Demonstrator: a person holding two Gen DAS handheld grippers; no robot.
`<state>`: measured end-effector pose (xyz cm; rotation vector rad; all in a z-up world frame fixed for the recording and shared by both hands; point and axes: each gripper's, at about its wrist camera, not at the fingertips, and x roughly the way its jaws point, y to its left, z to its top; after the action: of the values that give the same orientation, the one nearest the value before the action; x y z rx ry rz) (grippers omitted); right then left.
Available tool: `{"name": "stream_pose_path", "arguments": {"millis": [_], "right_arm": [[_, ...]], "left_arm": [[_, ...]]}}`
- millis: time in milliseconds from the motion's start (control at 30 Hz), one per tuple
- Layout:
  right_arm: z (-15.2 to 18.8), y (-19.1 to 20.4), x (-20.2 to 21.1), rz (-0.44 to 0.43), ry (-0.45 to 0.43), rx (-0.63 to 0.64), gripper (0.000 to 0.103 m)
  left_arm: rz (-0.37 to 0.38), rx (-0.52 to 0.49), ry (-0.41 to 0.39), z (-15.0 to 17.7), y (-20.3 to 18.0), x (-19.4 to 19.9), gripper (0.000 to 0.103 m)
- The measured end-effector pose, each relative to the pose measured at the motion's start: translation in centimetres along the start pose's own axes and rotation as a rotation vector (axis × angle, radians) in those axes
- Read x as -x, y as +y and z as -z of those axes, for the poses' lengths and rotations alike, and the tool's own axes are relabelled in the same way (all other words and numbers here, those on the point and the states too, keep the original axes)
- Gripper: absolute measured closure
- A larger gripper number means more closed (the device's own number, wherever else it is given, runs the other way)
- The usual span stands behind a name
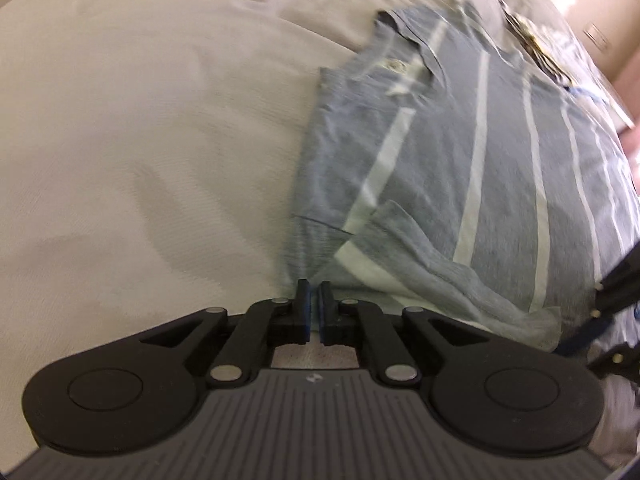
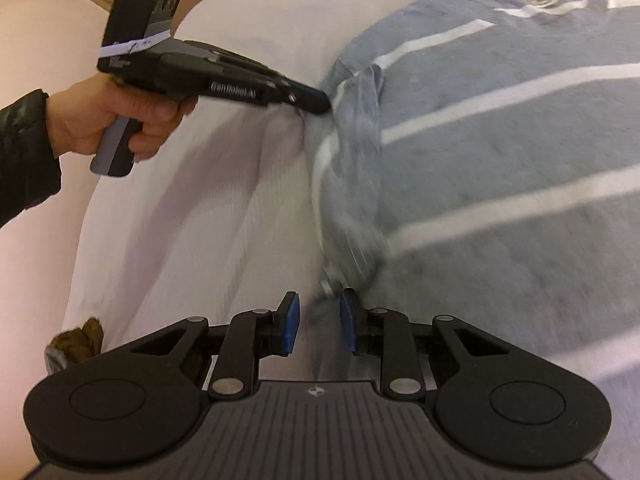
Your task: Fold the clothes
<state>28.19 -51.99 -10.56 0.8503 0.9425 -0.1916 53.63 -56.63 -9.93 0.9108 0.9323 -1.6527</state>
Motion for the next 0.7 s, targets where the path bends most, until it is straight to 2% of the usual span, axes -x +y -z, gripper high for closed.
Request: {"name": "stream_pose_path", "arguments": {"millis": [133,200,333,433,533,567,633,700], "right_arm": [[0.8,0.2,1.5,0.001,0.002,-0.025,0.072],[1.6,0.1,2.4,-0.001,0.005,-0.041,0.065],[3.3,0.5,4.2,0.020,0.018,-0.049,0.065],[4.3,0.6,5.9,0.049,0.015,-0.043,0.062],[5.5,0.1,8.1,0.072,0.007,-0.047,0.060],[5.8,-0.3,8.4,0.079,0.006,-0.050,0.060],[6.4,-1.1,9.2,0.085,0.005,-0.057,0.060],[6.8,-2.0,10.3,0.084,0.002,-0.058,0.060]], "left_arm": [[-0.044,0.050,-0.058,0.7,-0.8,2.6,0.098],[-0.033,0.091,-0.093,1.1,-1.8,3.8,0.098],[-0.002,0.115,-0.113,1.5,-5.7,3.9,0.098],[0.019,0.120,-0.088,1.8,-9.0,2.3,0.095],[-0.014,0.080,0.005,2.7,-12.4,-0.5,0.095],[-0.029,0.082,0.015,3.2,-13.3,-0.7,0.094],[-0.071,0.101,0.013,3.9,-14.7,-0.3,0.094],[-0.095,0.179,-0.003,4.3,-15.4,0.7,0.093]]}}
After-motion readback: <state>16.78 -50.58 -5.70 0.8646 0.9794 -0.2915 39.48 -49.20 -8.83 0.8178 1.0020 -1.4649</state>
